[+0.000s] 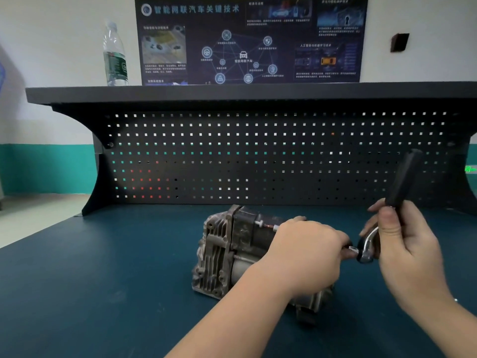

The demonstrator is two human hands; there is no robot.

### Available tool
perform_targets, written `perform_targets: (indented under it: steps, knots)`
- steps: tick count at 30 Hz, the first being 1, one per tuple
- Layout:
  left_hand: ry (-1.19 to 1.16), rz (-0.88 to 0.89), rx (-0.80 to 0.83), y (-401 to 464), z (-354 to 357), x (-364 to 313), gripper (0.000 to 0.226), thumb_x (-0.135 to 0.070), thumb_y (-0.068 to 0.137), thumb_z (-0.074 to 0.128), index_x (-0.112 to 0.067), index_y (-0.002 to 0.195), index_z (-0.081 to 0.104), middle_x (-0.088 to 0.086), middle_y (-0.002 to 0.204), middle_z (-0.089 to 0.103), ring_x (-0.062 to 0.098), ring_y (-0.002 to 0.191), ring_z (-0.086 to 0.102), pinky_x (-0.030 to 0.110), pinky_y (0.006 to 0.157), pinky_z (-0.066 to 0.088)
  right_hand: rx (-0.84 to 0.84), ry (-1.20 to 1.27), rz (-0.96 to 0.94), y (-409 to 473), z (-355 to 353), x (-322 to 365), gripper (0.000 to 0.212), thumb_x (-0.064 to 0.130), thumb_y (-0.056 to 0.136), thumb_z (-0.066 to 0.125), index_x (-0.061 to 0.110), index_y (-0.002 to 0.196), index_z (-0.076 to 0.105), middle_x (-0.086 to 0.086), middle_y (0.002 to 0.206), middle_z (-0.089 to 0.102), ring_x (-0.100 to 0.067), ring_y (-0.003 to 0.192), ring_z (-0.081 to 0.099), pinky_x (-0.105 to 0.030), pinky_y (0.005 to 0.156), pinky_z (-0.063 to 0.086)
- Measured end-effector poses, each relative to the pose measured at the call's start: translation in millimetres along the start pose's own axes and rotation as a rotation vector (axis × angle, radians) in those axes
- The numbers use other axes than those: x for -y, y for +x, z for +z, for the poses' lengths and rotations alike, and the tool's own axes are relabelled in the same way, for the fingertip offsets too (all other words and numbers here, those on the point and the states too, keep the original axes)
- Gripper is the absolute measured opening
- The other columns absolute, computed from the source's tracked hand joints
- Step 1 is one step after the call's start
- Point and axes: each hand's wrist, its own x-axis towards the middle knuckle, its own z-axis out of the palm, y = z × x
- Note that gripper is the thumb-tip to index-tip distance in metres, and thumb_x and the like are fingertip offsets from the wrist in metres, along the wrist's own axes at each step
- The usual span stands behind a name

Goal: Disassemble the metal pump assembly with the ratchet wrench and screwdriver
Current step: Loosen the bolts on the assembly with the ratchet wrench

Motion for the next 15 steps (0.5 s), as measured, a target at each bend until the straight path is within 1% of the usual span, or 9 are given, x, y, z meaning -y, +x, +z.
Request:
perform_targets:
  steps: [3, 5, 6, 7, 9, 10, 11, 13, 15]
  knots:
    - [0.012, 0.022, -0.006, -1.1, 1.2, 0.5, 0.028, -0.036, 0.099, 0.041, -0.021, 0.095, 0.064, -0.002, 0.091, 0.066, 0.019, 0.087, 0.058, 0.031, 0.097, 0.031, -0.002, 0.025, 0.145, 1.3, 3.9, 0.9, 0.031, 0.054, 0.093, 0.041, 0.03, 0.082, 0.057, -0.007, 0.053, 0.059, -0.013, 0.039, 0.05, -0.031, 0.042, 0.042]
    - [-0.004, 0.026, 0.012, -0.2, 2.6, 1.5, 0.028, -0.036, 0.099, 0.042, -0.019, 0.091, 0.063, -0.002, 0.088, 0.065, 0.02, 0.089, 0.058, 0.031, 0.101, 0.029, -0.005, 0.066, 0.314, 5.0, 4.8, -5.6, 0.031, 0.043, 0.097, 0.045, 0.022, 0.081, 0.061, -0.004, 0.043, 0.052, -0.013, 0.04, 0.049, -0.032, 0.044, 0.042]
    - [-0.011, 0.028, 0.02, 0.1, 3.1, 1.4, 0.029, -0.036, 0.098, 0.042, -0.018, 0.091, 0.063, -0.002, 0.088, 0.065, 0.02, 0.09, 0.058, 0.031, 0.102, 0.029, -0.006, 0.111, 0.423, 6.1, 5.0, -11.1, 0.031, 0.041, 0.097, 0.047, 0.018, 0.083, 0.063, -0.002, 0.045, 0.05, -0.014, 0.045, 0.05, -0.031, 0.048, 0.042]
    - [-0.008, 0.033, 0.024, -0.1, 2.8, 1.2, 0.029, -0.036, 0.098, 0.042, -0.018, 0.091, 0.064, -0.002, 0.089, 0.065, 0.02, 0.09, 0.058, 0.032, 0.103, 0.029, -0.003, 0.161, 0.532, 6.7, 6.0, -15.4, 0.032, 0.039, 0.096, 0.049, 0.013, 0.086, 0.064, -0.003, 0.052, 0.049, -0.017, 0.05, 0.049, -0.031, 0.052, 0.042]
    - [0.012, 0.05, 0.03, 0.2, 1.4, 1.2, 0.029, -0.036, 0.098, 0.043, -0.018, 0.093, 0.065, -0.002, 0.092, 0.065, 0.02, 0.091, 0.058, 0.032, 0.101, 0.032, 0.021, 0.256, 0.661, 6.5, 8.5, -18.4, 0.033, 0.038, 0.096, 0.052, 0.009, 0.089, 0.065, -0.007, 0.062, 0.049, -0.023, 0.056, 0.047, -0.033, 0.057, 0.041]
    - [0.018, 0.055, 0.029, 0.5, 1.6, 1.2, 0.029, -0.036, 0.098, 0.043, -0.018, 0.093, 0.066, -0.003, 0.092, 0.065, 0.019, 0.091, 0.058, 0.032, 0.099, 0.033, 0.019, 0.282, 0.657, 5.2, 9.0, -18.9, 0.032, 0.039, 0.096, 0.051, 0.01, 0.089, 0.065, -0.008, 0.062, 0.049, -0.024, 0.056, 0.047, -0.035, 0.059, 0.042]
    - [0.017, 0.057, 0.028, 0.5, 2.3, 0.9, 0.028, -0.035, 0.097, 0.044, -0.019, 0.093, 0.066, -0.003, 0.093, 0.065, 0.019, 0.091, 0.058, 0.032, 0.096, 0.035, 0.006, 0.281, 0.6, 3.8, 8.8, -19.1, 0.031, 0.039, 0.096, 0.05, 0.014, 0.088, 0.066, -0.008, 0.06, 0.05, -0.024, 0.056, 0.048, -0.036, 0.06, 0.043]
    - [-0.005, 0.041, 0.002, 0.6, 2.4, 0.1, 0.024, -0.034, 0.096, 0.047, -0.02, 0.094, 0.066, -0.004, 0.092, 0.065, 0.02, 0.088, 0.057, 0.031, 0.088, 0.038, -0.01, 0.188, 0.35, 3.5, 7.4, -15.2, 0.029, 0.043, 0.097, 0.045, 0.024, 0.086, 0.065, -0.004, 0.055, 0.054, -0.019, 0.051, 0.05, -0.034, 0.056, 0.045]
    - [-0.048, 0.008, -0.033, 1.0, 1.8, -0.5, 0.023, -0.034, 0.096, 0.047, -0.022, 0.097, 0.066, -0.003, 0.092, 0.067, 0.022, 0.087, 0.057, 0.033, 0.081, 0.04, -0.005, 0.129, 0.099, 3.5, 5.3, -7.1, 0.027, 0.05, 0.094, 0.042, 0.032, 0.088, 0.061, -0.003, 0.061, 0.058, -0.012, 0.043, 0.049, -0.025, 0.045, 0.043]
